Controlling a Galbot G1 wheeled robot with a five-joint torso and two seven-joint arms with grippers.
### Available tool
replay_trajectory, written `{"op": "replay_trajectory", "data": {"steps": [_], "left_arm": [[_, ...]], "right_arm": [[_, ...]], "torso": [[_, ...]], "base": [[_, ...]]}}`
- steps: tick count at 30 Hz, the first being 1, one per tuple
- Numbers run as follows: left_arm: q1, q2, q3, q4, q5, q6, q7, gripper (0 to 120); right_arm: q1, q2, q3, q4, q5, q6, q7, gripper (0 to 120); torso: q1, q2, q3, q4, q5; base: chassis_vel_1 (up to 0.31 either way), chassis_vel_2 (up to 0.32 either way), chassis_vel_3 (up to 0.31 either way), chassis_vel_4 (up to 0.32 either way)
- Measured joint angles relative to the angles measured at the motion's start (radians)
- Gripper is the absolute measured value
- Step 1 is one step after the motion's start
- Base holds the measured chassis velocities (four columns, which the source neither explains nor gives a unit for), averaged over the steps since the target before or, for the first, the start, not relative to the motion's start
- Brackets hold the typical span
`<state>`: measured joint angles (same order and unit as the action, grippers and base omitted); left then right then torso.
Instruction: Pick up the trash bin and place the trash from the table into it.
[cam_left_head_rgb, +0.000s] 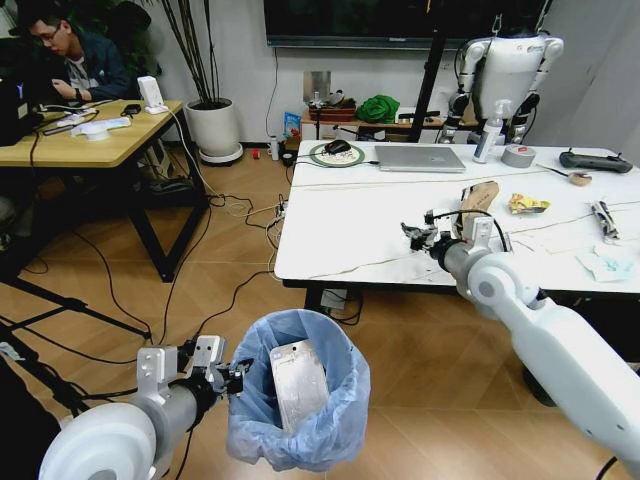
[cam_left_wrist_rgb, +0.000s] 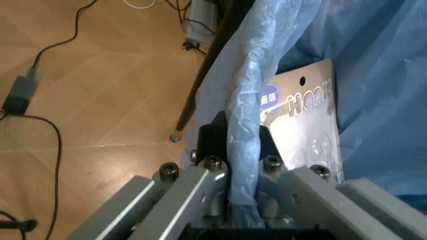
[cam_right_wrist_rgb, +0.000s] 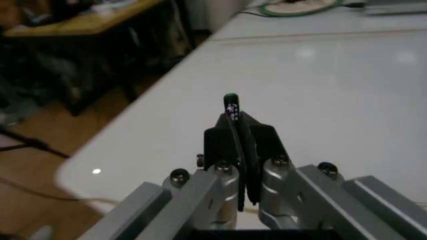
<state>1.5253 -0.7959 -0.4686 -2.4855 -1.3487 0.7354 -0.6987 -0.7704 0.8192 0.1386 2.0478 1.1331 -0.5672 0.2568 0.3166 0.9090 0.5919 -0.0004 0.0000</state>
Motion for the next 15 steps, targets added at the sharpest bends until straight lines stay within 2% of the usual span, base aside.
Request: {"op": "replay_trajectory", "data": {"steps": [2,4,6,12,15], "left_arm": [[-0.001,-0.001,0.000,0.002,0.001,0.000,-0.001,0],[0.000,-0.002,0.000,0.002,0.001,0.000,-0.001,0],[0.011,-0.012,-0.011,0.000,0.005,0.000,-0.003,0],[0.039,-0.045,-0.052,-0.013,0.003,0.000,-0.027,0],[0.037,-0.047,-0.055,-0.014,-0.001,0.000,-0.032,0]], "right_arm": [[-0.034,-0.019,-0.002,0.091,0.032,0.010,-0.029,0],[-0.043,-0.023,-0.005,0.113,0.039,0.012,-0.037,0],[-0.066,-0.028,-0.045,0.198,0.062,0.027,-0.061,0],[-0.076,-0.042,-0.124,0.296,0.080,0.021,-0.158,0],[-0.086,-0.063,-0.159,0.342,0.038,0.011,-0.221,0]], "torso": [[0.000,0.000,0.000,0.0002,-0.0003],[0.000,0.000,0.000,0.0000,-0.0004],[0.000,0.000,0.000,0.0002,0.0001],[0.000,0.000,0.000,0.0007,-0.0001],[0.000,0.000,0.000,0.0004,-0.0002]], "base": [[0.000,0.000,0.000,0.000],[0.000,0.000,0.000,0.000],[0.000,0.000,0.000,0.000],[0.000,0.000,0.000,0.000],[0.000,0.000,0.000,0.000]]}}
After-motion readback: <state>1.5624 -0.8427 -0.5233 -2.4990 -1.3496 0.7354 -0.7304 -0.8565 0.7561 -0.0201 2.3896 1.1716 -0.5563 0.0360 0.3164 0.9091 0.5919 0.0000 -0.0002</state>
